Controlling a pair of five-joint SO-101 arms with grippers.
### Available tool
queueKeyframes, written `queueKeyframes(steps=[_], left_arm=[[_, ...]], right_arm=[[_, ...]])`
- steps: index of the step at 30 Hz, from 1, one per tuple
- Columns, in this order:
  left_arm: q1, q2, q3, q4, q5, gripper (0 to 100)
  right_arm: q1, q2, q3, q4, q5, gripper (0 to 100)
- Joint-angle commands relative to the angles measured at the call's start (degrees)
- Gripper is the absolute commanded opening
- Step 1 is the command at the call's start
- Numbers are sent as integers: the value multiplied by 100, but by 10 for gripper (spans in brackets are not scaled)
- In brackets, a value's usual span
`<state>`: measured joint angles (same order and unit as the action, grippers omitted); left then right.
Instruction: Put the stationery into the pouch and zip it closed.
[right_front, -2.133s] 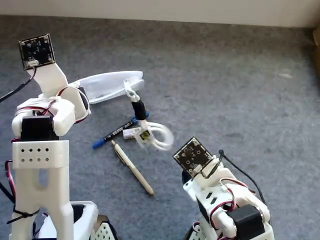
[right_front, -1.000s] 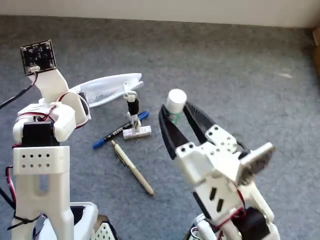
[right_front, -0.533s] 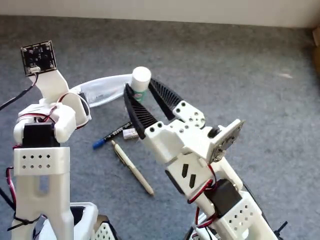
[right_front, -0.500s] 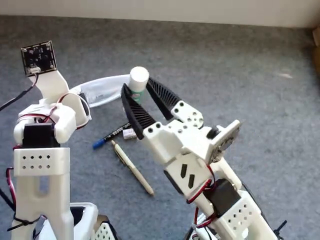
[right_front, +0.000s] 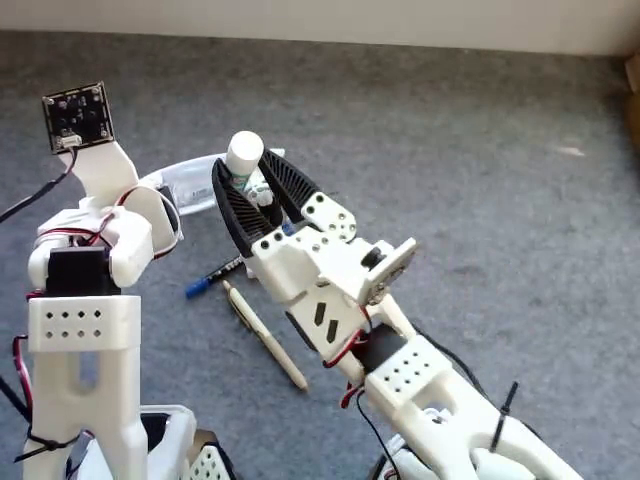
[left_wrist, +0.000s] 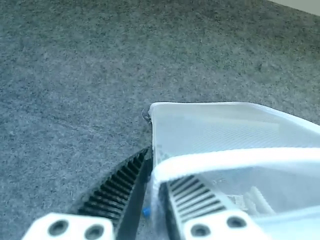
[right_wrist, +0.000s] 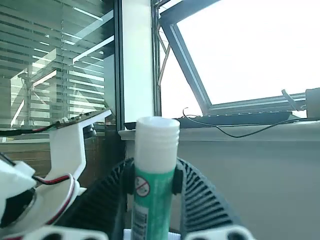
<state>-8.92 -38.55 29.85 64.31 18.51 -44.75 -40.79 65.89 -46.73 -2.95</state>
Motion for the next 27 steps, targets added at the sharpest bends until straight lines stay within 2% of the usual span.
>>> queueKeyframes(steps=[1,14,24,27], left_arm=[[-40,66,40,-53,-70,8],[-40,66,31,-53,-70,8],[-40,66,22,-53,-70,8],[-40,66,22,-53,-70,8]], right_arm=[[-31,470,-48,-725,97,5],[-13,1886,-48,-2202,132,5],[-13,2273,-13,-2141,141,9],[-48,2325,-4,-2132,431,77]])
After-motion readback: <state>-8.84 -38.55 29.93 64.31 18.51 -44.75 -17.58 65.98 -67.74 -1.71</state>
